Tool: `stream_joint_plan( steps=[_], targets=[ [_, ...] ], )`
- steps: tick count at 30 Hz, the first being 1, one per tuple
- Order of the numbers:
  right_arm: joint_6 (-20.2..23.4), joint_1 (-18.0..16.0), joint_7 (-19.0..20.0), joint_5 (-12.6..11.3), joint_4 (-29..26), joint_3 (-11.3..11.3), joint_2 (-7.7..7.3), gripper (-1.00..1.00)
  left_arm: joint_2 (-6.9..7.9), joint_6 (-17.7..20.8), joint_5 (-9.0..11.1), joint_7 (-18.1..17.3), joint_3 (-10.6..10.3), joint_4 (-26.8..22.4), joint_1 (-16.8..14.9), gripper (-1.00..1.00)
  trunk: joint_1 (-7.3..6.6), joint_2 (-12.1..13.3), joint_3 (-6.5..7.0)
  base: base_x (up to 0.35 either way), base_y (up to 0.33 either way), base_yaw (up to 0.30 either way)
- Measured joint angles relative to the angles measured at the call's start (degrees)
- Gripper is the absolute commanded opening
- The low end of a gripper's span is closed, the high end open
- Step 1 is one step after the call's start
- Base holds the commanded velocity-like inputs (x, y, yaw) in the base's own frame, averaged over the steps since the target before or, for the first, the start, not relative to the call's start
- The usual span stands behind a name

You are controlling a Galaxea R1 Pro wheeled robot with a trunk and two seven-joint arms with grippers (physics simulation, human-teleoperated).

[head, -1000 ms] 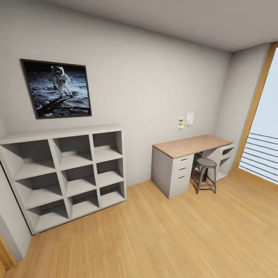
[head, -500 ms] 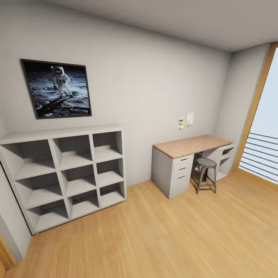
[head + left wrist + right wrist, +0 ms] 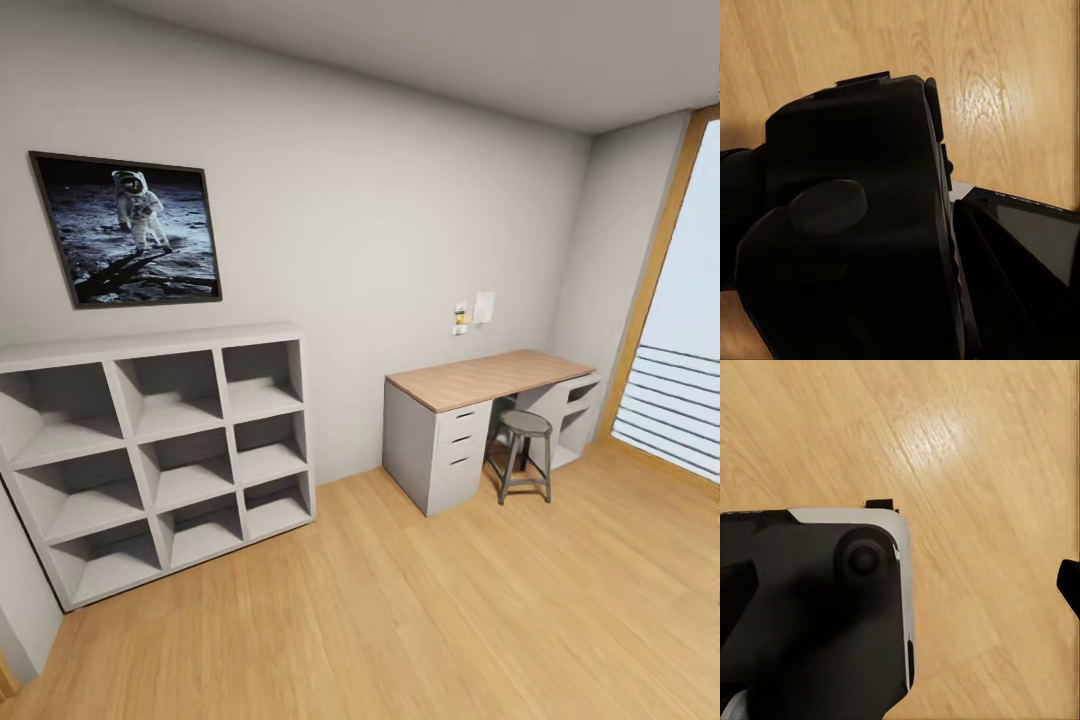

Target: Attach the digital camera to the camera tripod in the bedroom.

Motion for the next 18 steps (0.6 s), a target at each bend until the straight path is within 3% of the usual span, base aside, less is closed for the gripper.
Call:
stream_joint_plan(
  steps=[4,11,18],
  targets=[
    [0.0,0.0,0.0,0.0,0.0,0.0,0.05,1.00,0.00,0.0,0.0,0.0,0.0,0.0,0.0,-1.00,0.01,0.0,0.00,0.047,-0.173,0.000],
    [-0.1,0.0,0.0,-0.1,0.0,0.0,0.13,1.00,0.00,0.0,0.0,0.0,0.0,0.0,0.0,-1.00,0.01,0.0,0.00,0.008,-0.029,-0.009],
    [0.0,0.0,0.0,-0.3,0.1,0.0,0.15,1.00,0.00,0.0,0.0,0.0,0.0,0.0,0.0,-1.00,0.01,0.0,0.00,0.001,-0.002,-0.190]
  ],
)
